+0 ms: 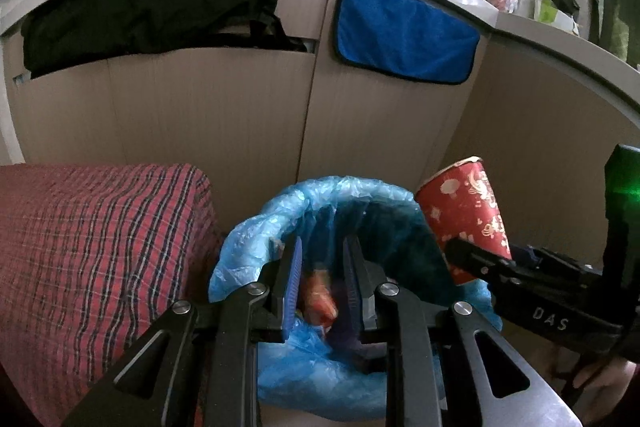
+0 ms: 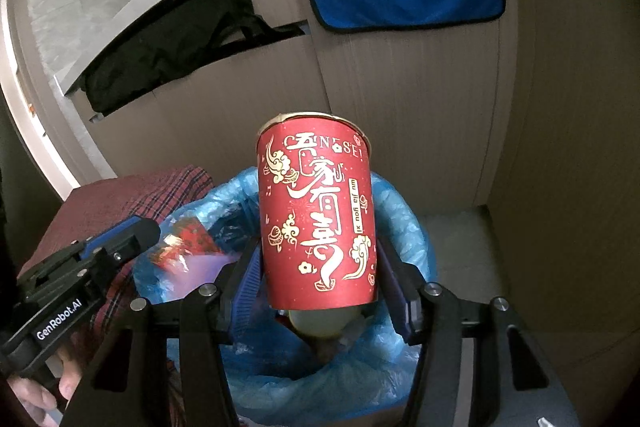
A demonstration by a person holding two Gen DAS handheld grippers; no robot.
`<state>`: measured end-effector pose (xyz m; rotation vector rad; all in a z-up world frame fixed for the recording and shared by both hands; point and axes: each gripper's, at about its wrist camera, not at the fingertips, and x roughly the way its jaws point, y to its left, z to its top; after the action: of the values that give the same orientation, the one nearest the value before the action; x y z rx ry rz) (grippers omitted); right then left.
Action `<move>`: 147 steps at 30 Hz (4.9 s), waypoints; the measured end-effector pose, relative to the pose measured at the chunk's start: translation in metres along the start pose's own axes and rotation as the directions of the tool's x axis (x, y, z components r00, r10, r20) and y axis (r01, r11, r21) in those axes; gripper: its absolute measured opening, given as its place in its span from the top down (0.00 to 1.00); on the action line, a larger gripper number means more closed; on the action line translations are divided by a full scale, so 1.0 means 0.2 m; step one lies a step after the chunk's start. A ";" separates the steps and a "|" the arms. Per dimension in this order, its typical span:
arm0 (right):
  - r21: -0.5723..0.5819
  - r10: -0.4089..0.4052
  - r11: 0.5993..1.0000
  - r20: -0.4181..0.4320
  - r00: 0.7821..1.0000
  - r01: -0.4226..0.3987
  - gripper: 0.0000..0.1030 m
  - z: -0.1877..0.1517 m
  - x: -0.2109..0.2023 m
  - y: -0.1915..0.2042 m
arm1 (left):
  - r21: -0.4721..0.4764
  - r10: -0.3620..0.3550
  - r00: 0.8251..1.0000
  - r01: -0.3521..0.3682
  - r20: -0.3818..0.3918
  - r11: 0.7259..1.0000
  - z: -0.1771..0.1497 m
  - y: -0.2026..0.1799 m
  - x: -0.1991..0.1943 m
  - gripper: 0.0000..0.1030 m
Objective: Collect trash
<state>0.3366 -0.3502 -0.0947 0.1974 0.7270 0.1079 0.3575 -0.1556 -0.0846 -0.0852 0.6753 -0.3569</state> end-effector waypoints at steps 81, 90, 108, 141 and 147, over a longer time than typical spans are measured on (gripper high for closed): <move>-0.207 -0.016 0.975 0.267 0.964 0.073 0.34 -1.00 -1.33 0.94 | 0.043 0.321 0.916 -0.340 0.242 0.939 -0.90 0.07 -1.86 0.69; -0.215 -0.020 0.973 0.278 0.960 0.082 0.34 -1.00 -1.34 0.95 | 0.039 0.315 0.915 -0.335 0.252 0.941 -0.90 0.07 -1.87 0.69; -0.212 -0.020 0.974 0.279 0.960 0.082 0.34 -1.01 -1.34 0.95 | 0.051 0.303 0.920 -0.325 0.248 0.944 -0.89 0.06 -1.86 0.69; -0.217 -0.009 0.974 0.260 0.966 0.067 0.34 -1.01 -1.33 0.94 | 0.043 0.302 0.923 -0.320 0.239 0.946 -0.90 0.05 -1.84 0.69; -0.216 -0.007 0.974 0.258 0.966 0.065 0.34 -1.01 -1.33 0.94 | 0.044 0.300 0.925 -0.319 0.235 0.947 -0.90 0.05 -1.84 0.69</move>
<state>-0.0008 -0.1827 -0.0286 -0.0175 0.4555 0.1255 -0.0173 -0.0105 -0.0075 0.0593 0.4386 -0.0665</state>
